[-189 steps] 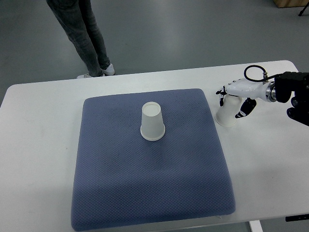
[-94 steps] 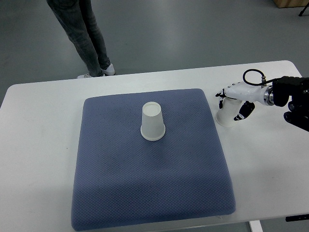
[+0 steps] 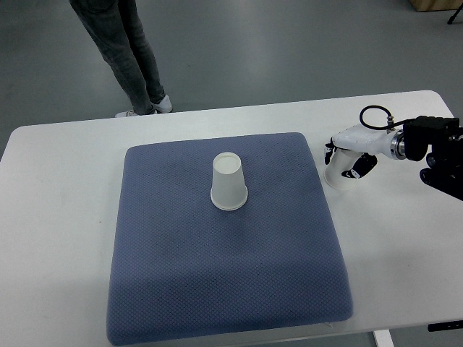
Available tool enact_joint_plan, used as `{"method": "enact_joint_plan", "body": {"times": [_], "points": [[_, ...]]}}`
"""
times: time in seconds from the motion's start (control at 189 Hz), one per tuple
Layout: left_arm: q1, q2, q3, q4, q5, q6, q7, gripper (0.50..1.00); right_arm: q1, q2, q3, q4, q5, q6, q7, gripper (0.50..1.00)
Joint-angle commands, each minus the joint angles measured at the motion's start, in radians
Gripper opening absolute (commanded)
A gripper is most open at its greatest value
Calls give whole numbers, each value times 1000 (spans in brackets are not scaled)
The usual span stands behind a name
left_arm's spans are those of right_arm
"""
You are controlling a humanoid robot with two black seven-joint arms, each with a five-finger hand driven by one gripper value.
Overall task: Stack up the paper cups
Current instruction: 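Lift the cup with the right hand and carry it over the upside-down cup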
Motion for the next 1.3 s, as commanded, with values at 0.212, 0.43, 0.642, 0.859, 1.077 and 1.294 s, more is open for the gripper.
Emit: {"method": "enact_joint_plan", "body": {"times": [0.212,0.43,0.642,0.859,1.077,1.294], "points": [[0,0,0,0,0,0,0,1000,3,12,1,1,1,14,1,500],[0,0,0,0,0,0,0,1000,14,9,6,-1,1,16,1,500],[0,0,0,0,0,0,0,1000,34,1,7,-1,1,16,1,500],[0,0,0,0,0,0,0,1000,83,-9,7,1,18,28,1,500],[0,0,0,0,0,0,0,1000,172,-11,9,27,70,75,33,500],[0,0,0,0,0,0,0,1000,245,9,66,76,96,145,50,500]]}}
